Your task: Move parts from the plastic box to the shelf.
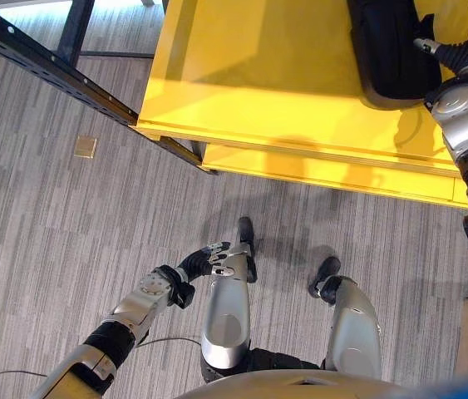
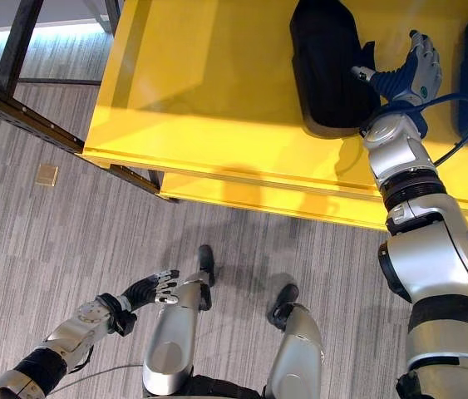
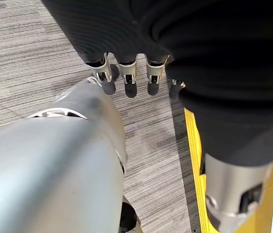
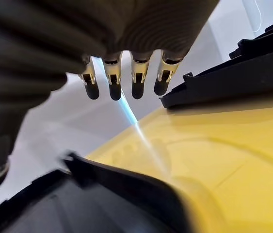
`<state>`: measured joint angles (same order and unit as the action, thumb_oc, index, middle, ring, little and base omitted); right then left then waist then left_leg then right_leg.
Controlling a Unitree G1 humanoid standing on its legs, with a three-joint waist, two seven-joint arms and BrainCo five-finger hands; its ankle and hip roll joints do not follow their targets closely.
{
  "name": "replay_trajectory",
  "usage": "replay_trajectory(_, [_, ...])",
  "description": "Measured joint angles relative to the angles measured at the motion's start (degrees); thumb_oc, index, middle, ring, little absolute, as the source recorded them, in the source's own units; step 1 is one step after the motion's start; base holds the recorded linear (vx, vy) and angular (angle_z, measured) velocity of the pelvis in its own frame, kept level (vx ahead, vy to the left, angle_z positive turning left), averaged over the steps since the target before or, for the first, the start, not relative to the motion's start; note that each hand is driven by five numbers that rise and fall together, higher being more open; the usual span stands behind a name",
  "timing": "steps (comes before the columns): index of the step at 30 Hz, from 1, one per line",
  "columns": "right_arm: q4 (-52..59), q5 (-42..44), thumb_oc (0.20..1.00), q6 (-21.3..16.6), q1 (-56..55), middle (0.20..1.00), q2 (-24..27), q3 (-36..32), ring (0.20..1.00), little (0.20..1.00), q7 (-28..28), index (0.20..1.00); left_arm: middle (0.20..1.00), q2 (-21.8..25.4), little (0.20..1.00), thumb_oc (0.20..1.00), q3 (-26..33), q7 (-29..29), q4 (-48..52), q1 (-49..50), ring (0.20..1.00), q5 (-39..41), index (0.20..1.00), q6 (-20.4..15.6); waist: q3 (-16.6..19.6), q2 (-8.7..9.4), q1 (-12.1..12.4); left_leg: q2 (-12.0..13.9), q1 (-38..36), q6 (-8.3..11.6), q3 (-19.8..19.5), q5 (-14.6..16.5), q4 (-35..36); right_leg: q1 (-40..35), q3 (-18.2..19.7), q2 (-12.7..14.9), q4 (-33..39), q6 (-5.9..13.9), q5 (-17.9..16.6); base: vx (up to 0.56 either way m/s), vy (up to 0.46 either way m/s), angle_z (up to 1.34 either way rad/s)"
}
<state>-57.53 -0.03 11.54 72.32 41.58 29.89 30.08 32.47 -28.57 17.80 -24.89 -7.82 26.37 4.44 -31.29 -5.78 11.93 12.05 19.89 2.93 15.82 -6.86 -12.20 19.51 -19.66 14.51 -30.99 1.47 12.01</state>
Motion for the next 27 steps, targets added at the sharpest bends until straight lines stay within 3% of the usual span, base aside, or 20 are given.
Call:
replay_trajectory(11, [-0.96, 10.80, 1.000, 0.55, -0.16, 1.000, -0.15, -0.23, 1.000, 1.000, -2.75, 1.000, 1.000, -0.02, 1.000, 1.000, -0.13, -0.02, -0.01, -0.15, 1.000, -0.01, 1.000, -0.12, 0.00, 0.00, -0.13, 0.14, -0.48, -0.09, 0.35, -0.20, 0.08, -0.26, -0.03, -0.22, 0.14, -0.15, -0.21, -0.02, 0.004, -0.01])
replay_trajectory(17, [-2.55, 22.27, 1.000, 0.43, -3.62, 1.000, -1.16, -6.88, 1.000, 1.000, -5.39, 1.000, 1.000, -0.20, 1.000, 1.000, -0.16, -0.13, -0.08, -0.18, 1.000, -0.04, 1.000, -0.16, 0.02, 0.03, -0.76, 0.64, -2.20, -0.05, 0.39, -0.15, 0.18, -2.38, 0.01, -0.55, 1.01, -0.14, -0.49, 0.00, 0.000, -0.01])
replay_trajectory(20, [-1.91, 28.13, 1.000, -2.20, -5.64, 1.000, -3.34, -11.44, 1.000, 1.000, -6.20, 1.000, 1.000, -0.73, 1.000, 1.000, -0.17, -0.34, -0.70, -0.23, 1.000, -0.04, 1.000, -0.22, 0.14, -0.01, -2.05, 0.88, -3.19, -0.02, 0.83, -0.13, 0.42, -3.16, 0.05, -0.87, 1.46, -0.19, -0.80, -0.01, 0.006, -0.06])
replay_trajectory(27, [-0.53, 30.34, 1.000, -3.69, -7.64, 1.000, -4.54, -12.10, 1.000, 1.000, -8.61, 1.000, 1.000, -2.18, 1.000, 1.000, -0.14, -0.59, -1.24, -0.12, 1.000, -0.05, 1.000, -0.33, 0.23, -0.04, -3.00, 0.96, -5.06, 0.34, 1.21, -0.40, 1.70, -4.48, 0.60, -1.56, 2.27, -0.37, -1.13, -0.01, 0.005, -0.04])
